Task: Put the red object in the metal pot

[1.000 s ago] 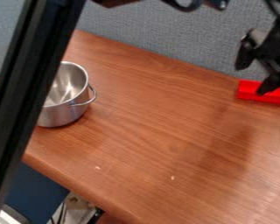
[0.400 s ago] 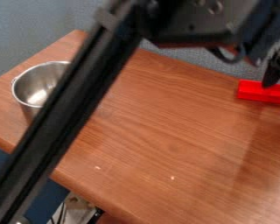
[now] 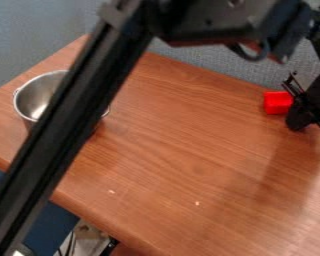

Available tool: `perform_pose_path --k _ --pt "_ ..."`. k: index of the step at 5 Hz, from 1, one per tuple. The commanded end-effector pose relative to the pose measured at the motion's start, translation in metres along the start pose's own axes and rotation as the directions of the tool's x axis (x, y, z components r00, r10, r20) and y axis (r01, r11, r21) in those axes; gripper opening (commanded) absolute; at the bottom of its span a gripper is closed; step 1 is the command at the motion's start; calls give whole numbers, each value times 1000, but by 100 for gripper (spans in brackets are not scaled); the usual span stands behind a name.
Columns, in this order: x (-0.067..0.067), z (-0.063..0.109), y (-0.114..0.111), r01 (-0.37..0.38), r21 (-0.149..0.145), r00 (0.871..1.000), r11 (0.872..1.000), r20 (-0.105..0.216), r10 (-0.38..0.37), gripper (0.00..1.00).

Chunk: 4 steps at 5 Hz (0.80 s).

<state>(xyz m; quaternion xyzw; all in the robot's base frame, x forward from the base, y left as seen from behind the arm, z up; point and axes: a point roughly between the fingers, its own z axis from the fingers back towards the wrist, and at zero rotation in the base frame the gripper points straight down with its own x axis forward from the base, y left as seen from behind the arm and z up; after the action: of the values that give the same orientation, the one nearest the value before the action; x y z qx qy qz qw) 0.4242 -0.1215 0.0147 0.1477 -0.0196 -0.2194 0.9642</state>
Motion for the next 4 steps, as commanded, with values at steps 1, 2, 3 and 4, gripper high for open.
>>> perform_pose_path --k 1,2,3,4 --pt "-4 51 37 -50 -26 993 998 109 53 0" --pt "-17 72 63 -89 -54 986 995 140 96 0" --pt "-35 96 82 -117 -83 975 990 178 130 0" --pt "-57 137 95 -182 -67 964 981 184 191 0"
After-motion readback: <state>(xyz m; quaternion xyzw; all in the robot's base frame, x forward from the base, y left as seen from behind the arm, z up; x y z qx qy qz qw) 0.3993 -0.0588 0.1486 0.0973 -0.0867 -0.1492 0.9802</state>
